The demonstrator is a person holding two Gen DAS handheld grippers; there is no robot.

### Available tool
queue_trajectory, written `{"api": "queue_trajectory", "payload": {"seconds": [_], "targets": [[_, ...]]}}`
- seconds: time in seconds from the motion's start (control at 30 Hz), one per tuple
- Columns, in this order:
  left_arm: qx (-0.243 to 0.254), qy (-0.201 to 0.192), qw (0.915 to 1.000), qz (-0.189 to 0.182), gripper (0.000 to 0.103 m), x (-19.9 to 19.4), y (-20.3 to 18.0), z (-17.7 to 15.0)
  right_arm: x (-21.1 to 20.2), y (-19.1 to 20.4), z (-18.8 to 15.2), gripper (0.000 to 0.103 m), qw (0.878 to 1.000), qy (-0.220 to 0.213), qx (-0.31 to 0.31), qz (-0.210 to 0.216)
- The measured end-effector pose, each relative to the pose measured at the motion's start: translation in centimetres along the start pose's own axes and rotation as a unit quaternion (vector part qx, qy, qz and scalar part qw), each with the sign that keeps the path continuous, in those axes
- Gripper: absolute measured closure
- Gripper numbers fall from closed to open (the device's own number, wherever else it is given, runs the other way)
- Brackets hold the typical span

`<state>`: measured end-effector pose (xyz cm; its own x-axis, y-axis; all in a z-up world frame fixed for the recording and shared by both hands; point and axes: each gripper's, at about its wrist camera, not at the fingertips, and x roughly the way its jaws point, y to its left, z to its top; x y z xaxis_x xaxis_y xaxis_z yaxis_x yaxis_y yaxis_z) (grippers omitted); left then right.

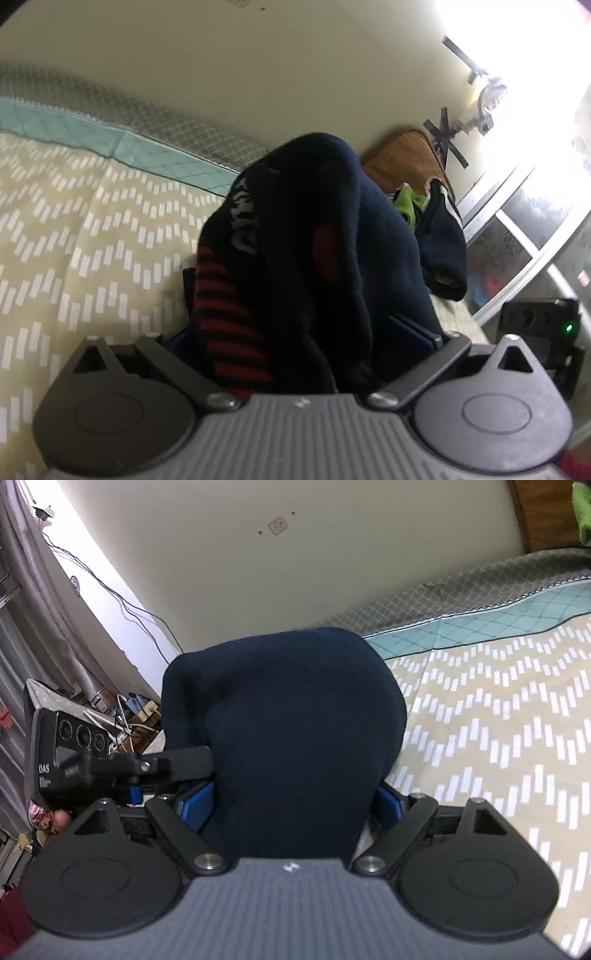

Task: Fold small clothes
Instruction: 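Carry the sweater bundle with both tools onto the folded clothes pile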

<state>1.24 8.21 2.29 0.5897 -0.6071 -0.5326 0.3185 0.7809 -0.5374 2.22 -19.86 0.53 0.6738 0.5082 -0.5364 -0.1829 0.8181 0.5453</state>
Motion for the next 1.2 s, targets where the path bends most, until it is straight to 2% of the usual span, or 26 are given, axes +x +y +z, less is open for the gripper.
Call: {"api": "queue_trajectory", "payload": {"seconds": [0.7,0.87,1.0,1.1,1.17,1.2], "targets": [[0.014,-0.005,0.9999,0.004,0.000,0.0,-0.3,-0.2,0.5,0.7,-0.2,0.012,1.000,-0.003,-0.015,-0.010],[0.026,-0.020,0.9994,0.014,0.000,0.0,-0.8,-0.8,0.8,1.1,-0.2,0.011,1.000,0.000,-0.028,-0.014],[0.026,-0.023,0.9993,0.014,0.000,-0.1,-0.7,-0.9,1.3,1.3,-0.1,0.004,0.999,0.004,-0.034,-0.004],[0.025,-0.021,0.9994,0.015,0.000,-0.1,-0.7,-0.8,1.5,1.2,0.1,0.003,0.999,0.006,-0.033,0.000],[0.020,-0.018,0.9995,0.015,0.001,-0.1,-0.6,-0.7,1.4,1.3,0.1,0.006,0.999,0.003,-0.034,-0.007],[0.020,-0.018,0.9995,0.018,0.004,-0.1,-0.7,-0.6,1.3,1.5,0.0,0.019,0.999,-0.002,-0.038,-0.020]]}}
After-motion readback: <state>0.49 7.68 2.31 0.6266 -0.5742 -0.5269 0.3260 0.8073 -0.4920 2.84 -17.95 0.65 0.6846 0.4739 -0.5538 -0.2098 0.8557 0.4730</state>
